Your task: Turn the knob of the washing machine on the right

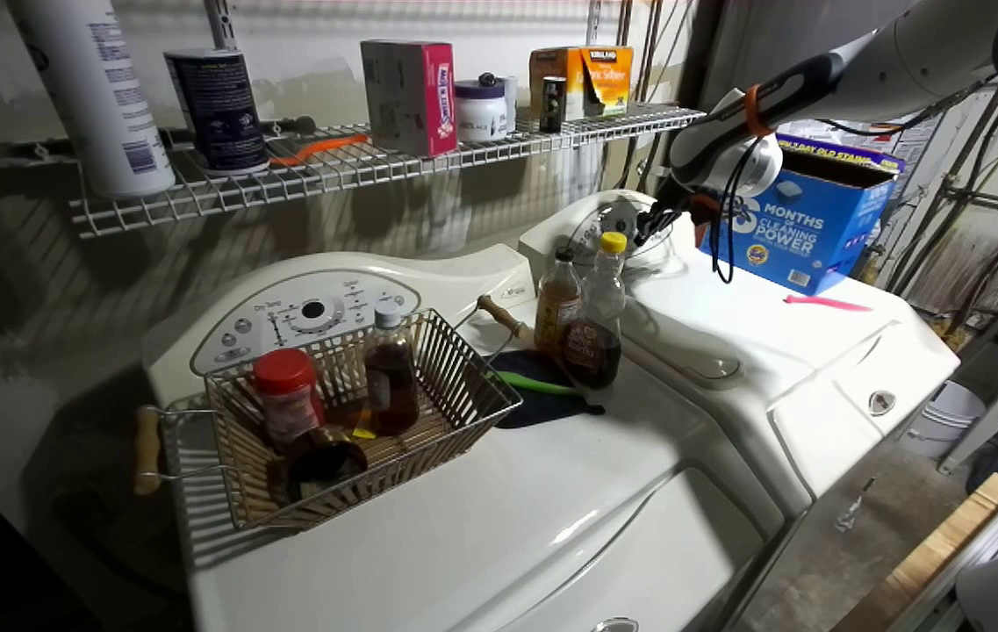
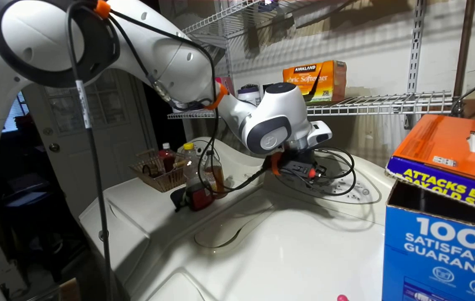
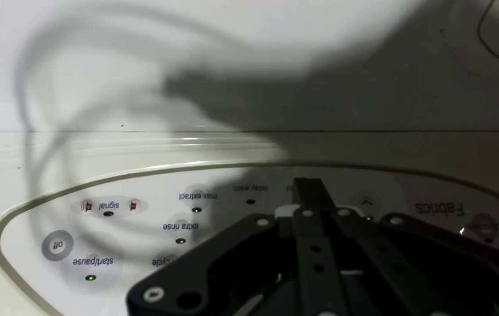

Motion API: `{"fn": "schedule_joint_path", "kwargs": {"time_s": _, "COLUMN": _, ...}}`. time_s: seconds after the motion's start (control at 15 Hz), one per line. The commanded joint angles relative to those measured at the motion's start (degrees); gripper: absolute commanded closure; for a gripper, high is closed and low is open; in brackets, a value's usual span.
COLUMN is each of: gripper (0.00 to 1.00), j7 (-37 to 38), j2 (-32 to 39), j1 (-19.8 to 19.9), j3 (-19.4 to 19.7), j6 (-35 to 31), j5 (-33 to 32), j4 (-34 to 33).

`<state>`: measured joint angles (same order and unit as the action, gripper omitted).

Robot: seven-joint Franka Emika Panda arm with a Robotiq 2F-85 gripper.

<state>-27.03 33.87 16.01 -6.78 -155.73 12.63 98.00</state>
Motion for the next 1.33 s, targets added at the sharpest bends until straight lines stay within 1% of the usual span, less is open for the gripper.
{"fn": "schedule_joint_path", "kwargs": {"time_s": 0.0, "gripper": 1.0, "j7": 2.8, "j2": 3.0, "j1": -0.6, "j3": 0.4, "j6": 0.0, "j5": -1.3, "j4": -4.0}}
{"fn": "schedule_joint_path", "kwargs": {"time_s": 0.73, "gripper": 1.0, "j7": 6.1, "j2": 8.3, "j1": -1.3, "j3": 1.8, "j6": -0.2, "j5": -2.5, "j4": -10.6}}
{"fn": "schedule_joint_path", "kwargs": {"time_s": 1.07, "gripper": 1.0, "j7": 7.8, "j2": 9.8, "j1": -1.6, "j3": 2.4, "j6": -1.1, "j5": -3.1, "j4": -12.6}}
{"fn": "schedule_joint_path", "kwargs": {"time_s": 1.27, "gripper": 1.0, "j7": 8.6, "j2": 9.8, "j1": -1.8, "j3": 2.6, "j6": -0.8, "j5": -3.2, "j4": -12.5}}
